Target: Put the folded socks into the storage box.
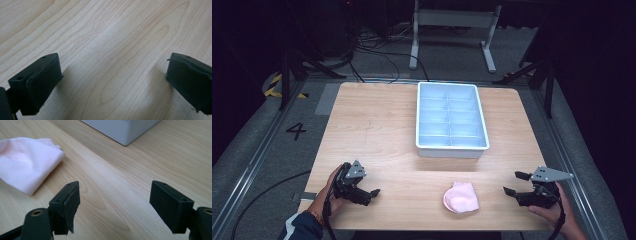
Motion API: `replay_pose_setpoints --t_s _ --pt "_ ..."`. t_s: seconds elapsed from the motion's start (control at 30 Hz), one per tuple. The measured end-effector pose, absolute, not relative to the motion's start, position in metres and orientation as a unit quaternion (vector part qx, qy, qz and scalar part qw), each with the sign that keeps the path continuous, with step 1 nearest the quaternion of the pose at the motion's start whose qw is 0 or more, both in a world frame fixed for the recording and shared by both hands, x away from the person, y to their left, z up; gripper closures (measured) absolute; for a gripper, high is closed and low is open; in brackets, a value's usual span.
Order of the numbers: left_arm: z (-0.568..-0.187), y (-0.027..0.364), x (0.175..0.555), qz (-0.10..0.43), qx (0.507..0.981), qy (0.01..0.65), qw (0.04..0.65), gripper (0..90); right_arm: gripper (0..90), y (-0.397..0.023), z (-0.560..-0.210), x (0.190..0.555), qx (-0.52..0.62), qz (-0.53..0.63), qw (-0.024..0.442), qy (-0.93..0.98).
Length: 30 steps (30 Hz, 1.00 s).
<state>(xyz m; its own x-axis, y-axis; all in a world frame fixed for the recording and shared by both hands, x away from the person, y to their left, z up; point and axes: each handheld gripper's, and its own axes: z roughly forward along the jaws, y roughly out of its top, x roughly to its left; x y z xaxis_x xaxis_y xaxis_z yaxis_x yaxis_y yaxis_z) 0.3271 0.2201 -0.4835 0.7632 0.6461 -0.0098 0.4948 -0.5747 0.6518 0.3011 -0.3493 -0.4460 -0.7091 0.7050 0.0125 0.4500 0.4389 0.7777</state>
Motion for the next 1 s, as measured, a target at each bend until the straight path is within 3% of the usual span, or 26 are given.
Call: replay_pose_setpoints --t_s 0.37,1.0 --pt "-0.483 0.22 0.327 0.115 0.88 0.324 0.328 0.2 24.9 -0.311 -0.436 0.306 0.305 0.407 0.137 0.85" --pt "-0.483 0.22 0.327 0.115 0.88 0.324 0.328 0.2 25.0 -0.25 -0.452 0.311 0.253 0.388 0.083 0.882"
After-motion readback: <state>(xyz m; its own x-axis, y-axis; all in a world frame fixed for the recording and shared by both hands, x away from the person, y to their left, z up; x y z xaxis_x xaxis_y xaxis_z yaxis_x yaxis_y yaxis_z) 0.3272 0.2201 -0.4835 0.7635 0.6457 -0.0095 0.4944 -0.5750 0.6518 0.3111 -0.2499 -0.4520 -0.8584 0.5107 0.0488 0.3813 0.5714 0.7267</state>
